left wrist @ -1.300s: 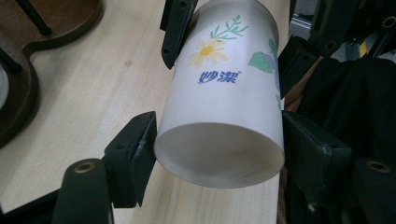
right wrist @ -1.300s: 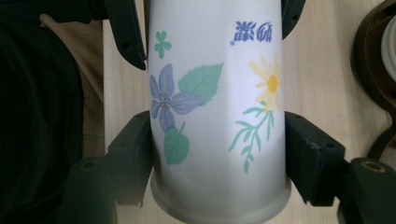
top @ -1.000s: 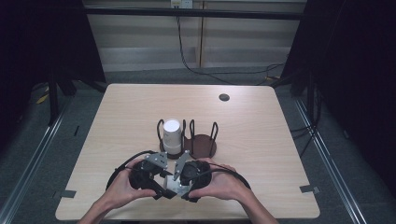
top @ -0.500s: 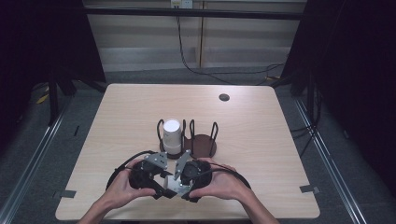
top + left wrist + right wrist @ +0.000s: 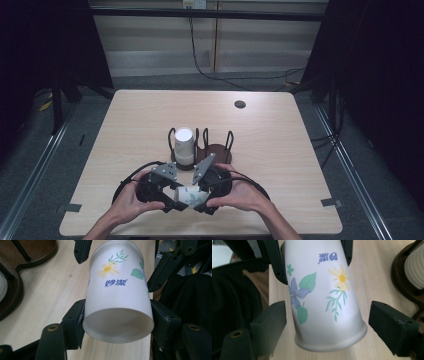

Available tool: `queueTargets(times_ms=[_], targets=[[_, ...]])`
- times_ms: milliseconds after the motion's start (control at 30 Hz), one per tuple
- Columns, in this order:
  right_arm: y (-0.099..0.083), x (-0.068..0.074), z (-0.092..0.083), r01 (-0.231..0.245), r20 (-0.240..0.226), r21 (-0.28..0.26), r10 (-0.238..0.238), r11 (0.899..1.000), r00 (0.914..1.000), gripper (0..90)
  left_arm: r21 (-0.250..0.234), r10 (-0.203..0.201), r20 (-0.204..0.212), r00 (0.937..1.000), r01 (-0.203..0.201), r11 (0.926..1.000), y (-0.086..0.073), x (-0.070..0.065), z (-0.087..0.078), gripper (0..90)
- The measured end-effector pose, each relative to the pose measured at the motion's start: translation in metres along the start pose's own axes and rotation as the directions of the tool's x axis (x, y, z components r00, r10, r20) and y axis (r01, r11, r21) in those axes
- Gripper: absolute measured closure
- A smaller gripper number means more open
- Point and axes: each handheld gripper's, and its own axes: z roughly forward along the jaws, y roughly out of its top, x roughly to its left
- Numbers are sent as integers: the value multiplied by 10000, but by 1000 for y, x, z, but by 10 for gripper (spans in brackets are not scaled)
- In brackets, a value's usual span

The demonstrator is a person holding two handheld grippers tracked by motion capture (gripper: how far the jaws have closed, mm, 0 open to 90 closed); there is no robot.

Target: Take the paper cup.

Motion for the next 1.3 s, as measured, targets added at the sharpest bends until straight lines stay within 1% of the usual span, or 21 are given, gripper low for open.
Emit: queueTargets(times_ms=[33, 133, 233, 267, 367, 433, 500, 533, 600, 633, 667, 700, 733, 800, 867, 900, 933, 1000, 1167, 1233, 1300], targets=[[-1, -1, -1, -13, -14, -163, 13, 9999, 10000, 142, -4, 35, -81, 10000, -35, 10000, -1, 1, -1, 367], [-2, -4, -5, -40, -27, -616, 38, 9981, 10000, 142, -144, 4, -72, 10000, -5, 9999, -3, 2, -3, 367], [-3, -4, -8, -189, -18, -824, 188, 9964, 9998, 141, -321, -125, -172, 9998, 119, 9994, -6, 2, -5, 367], [-4, -5, -8, -221, -30, -932, 220, 9954, 9998, 142, -234, -34, -250, 9997, 28, 9997, -6, 2, -5, 367], [-7, -7, -10, -372, -56, -1111, 368, 9931, 9993, 142, -383, -25, -326, 9995, 12, 9993, -8, 3, -7, 366], [-9, -8, -10, -495, -106, -1219, 486, 9913, 9988, 140, -548, -174, -354, 9992, 154, 9984, -10, 3, -8, 366], [-11, -9, -11, -587, -126, -1357, 575, 9890, 9983, 139, -554, -162, -381, 9991, 140, 9984, -11, 4, -10, 366], [-12, -9, -12, -624, -107, -1410, 615, 9880, 9981, 139, -702, -215, -426, 9989, 184, 9974, -13, 4, -10, 366], [-14, -10, -14, -790, -205, -1656, 767, 9830, 9968, 139, -711, -233, -473, 9986, 199, 9973, -14, 4, -13, 366], [-16, -11, -14, -922, -247, -1751, 893, 9802, 9957, 139, -877, -282, -512, 9983, 237, 9959, -15, 4, -13, 366], [-17, -11, -15, -992, -172, -1857, 977, 9776, 9951, 139, -982, -375, -421, 9984, 332, 9946, -16, 4, -14, 366], [-19, -12, -16, -1070, -184, -1959, 1055, 9748, 9943, 138, -918, -310, -504, 9982, 263, 9954, -17, 4, -15, 366], [-21, -12, -16, -1102, -212, -2102, 1082, 9714, 9939, 139, -1032, -360, -540, 9979, 303, 9942, -18, 3, -14, 366], [-24, -13, -17, -1329, -308, -2336, 1292, 9632, 9911, 138, -1095, -332, -605, 9976, 264, 9936, -19, 3, -15, 366], [-28, -14, -19, -1376, -347, -2533, 1332, 9576, 9905, 139, -1366, -602, -739, 9954, 497, 9894, -21, 3, -15, 366], [-29, -14, -21, -1490, -420, -2672, 1430, 9521, 9888, 139, -1345, -477, -735, 9962, 375, 9902, -21, 4, -16, 366], [-30, -14, -22, -1540, -459, -2800, 1470, 9476, 9881, 139, -1455, -538, -722, 9959, 429, 9884, -21, 4, -17, 366], [-31, -14, -23, -1576, -437, -2895, 1514, 9441, 9875, 139, -1516, -469, -801, 9957, 344, 9878, -21, 4, -19, 366], [-33, -15, -24, -1611, -374, -3142, 1574, 9356, 9868, 140, -1897, -426, -779, 9961, 271, 9815, -23, 3, -22, 366], [-35, -15, -25, -1752, -455, -3374, 1699, 9249, 9844, 143, -2052, -409, -815, 9958, 234, 9784, -23, 2, -24, 366], [-38, -16, -25, -1862, -577, -3594, 1774, 9144, 9825, 143, -2305, -449, -781, 9959, 258, 9727, -24, 3, -25, 367]])
